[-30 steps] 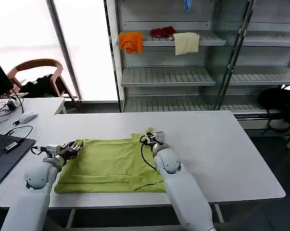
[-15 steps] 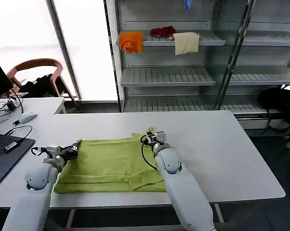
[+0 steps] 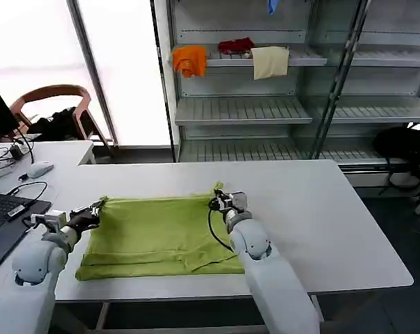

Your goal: Fold and organize the clothes.

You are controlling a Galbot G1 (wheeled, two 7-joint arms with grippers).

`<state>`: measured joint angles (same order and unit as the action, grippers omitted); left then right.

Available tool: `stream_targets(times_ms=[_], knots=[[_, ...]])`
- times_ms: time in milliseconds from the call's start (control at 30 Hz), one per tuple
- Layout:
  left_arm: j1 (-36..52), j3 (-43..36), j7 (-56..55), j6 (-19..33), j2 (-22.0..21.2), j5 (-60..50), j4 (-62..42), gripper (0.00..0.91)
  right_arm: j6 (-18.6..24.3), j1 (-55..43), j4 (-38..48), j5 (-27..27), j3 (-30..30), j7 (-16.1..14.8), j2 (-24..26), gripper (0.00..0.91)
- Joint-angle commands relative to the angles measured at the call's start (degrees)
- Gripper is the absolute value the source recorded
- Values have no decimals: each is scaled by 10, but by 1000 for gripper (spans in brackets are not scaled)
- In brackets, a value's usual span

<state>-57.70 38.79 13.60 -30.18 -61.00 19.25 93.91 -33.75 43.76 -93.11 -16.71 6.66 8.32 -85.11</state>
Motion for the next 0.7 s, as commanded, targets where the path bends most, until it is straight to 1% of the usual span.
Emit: stream_targets(times_ms=[33,100,267,433,700], knots=[[-129,74,20,8,6,50,105,0,0,79,-109,-22,-3,7,43,0],[-152,81,29,12,5,50,109,0,0,97,-127,-28,-8,12,58,0],[-180,85,37,21,3,38,109,0,0,138,-150,-22,-6,11,73,0],[-202,84,45,33,-1,17,113,0,1,168,-157,-10,-3,6,75,0],[-214,96,46,32,-1,14,126,0,1,206,-209,-8,-4,5,86,0]])
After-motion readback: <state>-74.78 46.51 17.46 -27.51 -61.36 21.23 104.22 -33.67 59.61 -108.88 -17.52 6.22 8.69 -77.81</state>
